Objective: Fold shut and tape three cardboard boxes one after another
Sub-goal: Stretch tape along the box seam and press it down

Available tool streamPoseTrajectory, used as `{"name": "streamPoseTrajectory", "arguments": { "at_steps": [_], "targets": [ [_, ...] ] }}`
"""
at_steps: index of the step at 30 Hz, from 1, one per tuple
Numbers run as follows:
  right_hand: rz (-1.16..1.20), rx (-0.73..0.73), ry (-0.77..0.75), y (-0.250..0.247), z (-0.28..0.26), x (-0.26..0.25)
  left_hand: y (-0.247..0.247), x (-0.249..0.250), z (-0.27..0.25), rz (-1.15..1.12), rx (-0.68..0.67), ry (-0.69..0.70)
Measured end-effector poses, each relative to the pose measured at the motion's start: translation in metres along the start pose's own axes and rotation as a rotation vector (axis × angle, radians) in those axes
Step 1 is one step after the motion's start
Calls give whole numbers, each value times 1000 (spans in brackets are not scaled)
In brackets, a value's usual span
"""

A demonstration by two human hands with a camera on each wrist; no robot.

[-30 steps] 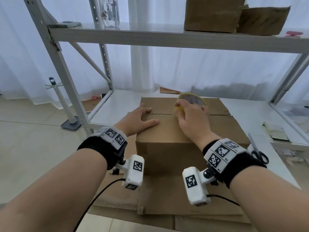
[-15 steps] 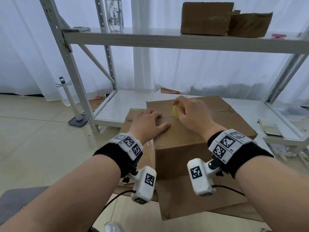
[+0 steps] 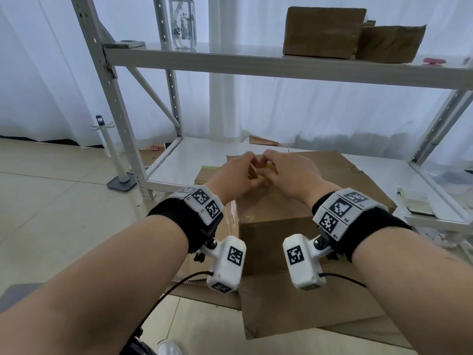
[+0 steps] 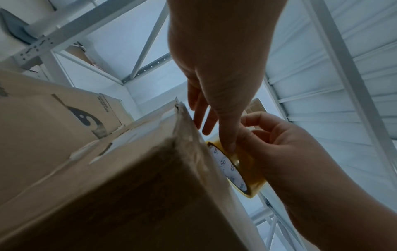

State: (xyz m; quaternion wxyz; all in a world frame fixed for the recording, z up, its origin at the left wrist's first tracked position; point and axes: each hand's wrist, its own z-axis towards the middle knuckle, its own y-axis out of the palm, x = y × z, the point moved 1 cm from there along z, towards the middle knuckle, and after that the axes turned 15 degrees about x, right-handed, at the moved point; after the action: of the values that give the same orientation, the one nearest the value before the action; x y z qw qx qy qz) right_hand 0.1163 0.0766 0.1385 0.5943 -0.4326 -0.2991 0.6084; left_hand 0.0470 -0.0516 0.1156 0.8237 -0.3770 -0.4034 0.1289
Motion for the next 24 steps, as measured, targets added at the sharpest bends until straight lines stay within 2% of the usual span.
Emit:
{"name": "streamPoseTrajectory", "arguments": {
  "at_steps": [7,14,20,24],
  "targets": [
    [27,2,23,-3,3,-1,-4,-8,-4,-96,65,2],
    [78,-91,2,-4,4,0,-6,-15,-7,-161,77,-19],
    [4,26,5,-1,0,-3,-9,-15,-12,-249,64,-60],
    [-16,27,-26,3,0,-8,-9,-14,-11,-152,110,-64]
  ]
}}
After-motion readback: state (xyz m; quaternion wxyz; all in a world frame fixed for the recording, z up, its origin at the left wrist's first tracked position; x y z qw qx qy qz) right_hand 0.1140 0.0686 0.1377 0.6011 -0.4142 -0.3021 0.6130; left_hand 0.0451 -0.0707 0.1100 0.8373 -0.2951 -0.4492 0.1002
